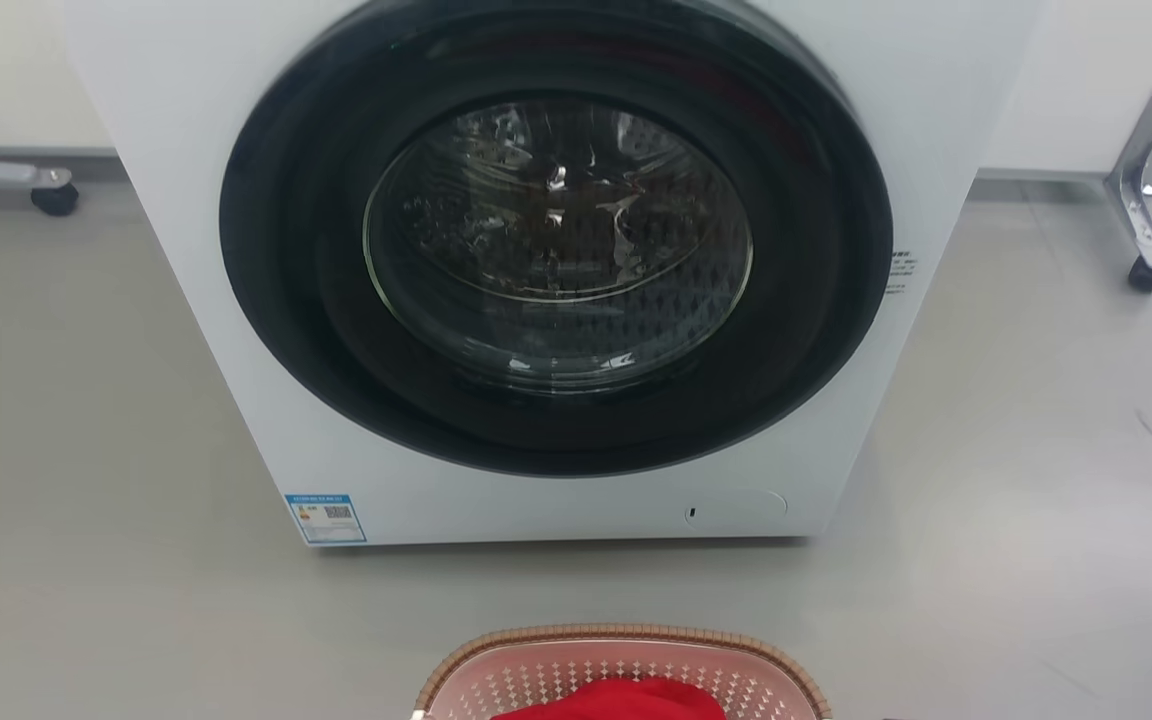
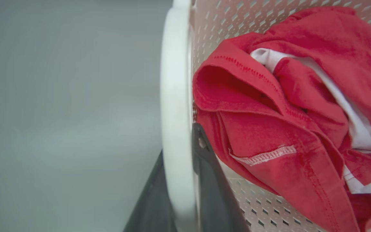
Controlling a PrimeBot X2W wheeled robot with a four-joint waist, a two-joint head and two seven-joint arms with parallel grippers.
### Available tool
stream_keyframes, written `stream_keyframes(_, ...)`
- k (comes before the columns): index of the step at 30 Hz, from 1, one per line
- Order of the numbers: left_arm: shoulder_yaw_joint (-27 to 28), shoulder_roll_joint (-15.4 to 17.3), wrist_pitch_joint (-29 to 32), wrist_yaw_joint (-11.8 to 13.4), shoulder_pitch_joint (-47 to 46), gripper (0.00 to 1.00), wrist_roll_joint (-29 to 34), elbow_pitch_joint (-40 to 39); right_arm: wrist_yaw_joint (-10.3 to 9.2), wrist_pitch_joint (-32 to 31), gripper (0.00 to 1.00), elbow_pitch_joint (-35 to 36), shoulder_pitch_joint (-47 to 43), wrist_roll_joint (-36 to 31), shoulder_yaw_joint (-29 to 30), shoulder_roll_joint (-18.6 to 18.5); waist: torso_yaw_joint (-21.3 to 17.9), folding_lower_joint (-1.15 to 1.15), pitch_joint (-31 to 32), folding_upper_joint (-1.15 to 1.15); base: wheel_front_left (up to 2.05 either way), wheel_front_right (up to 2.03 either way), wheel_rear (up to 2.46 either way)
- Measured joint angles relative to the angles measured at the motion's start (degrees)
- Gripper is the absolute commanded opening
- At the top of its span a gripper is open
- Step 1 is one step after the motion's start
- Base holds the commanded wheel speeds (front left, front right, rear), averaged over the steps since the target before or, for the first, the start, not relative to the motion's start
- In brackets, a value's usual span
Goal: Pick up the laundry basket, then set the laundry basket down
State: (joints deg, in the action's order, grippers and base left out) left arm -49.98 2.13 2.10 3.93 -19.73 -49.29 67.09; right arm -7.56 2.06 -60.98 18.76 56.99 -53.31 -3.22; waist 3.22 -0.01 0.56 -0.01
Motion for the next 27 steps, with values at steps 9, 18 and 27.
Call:
stream_keyframes(9, -0.5, 0.1, 0.6, -0.4, 0.3, 0.0, -0.1, 0.4, 0.0, 0.0, 0.0, 0.2, -0.7, 1.6, -1.5, 0.0, 0.0, 0.0, 2.0, 0.01, 0.0, 0.0, 0.0)
stream_keyframes(18, -0.7, 0.1, 0.8, -0.4, 0.3, 0.0, -0.6, 0.8, -0.01, 0.0, 0.0, 0.3, -0.7, 3.1, -2.9, 0.0, 0.1, 0.01, 2.5, 0.01, 0.0, 0.0, 0.0)
stream_keyframes(27, -1.0, 0.1, 0.8, -0.4, 0.3, 0.0, -0.7, 1.0, -0.01, 0.0, 0.0, 0.2, -0.7, 4.4, -4.0, 0.0, 0.1, 0.01, 2.6, 0.01, 0.0, 0.0, 0.0)
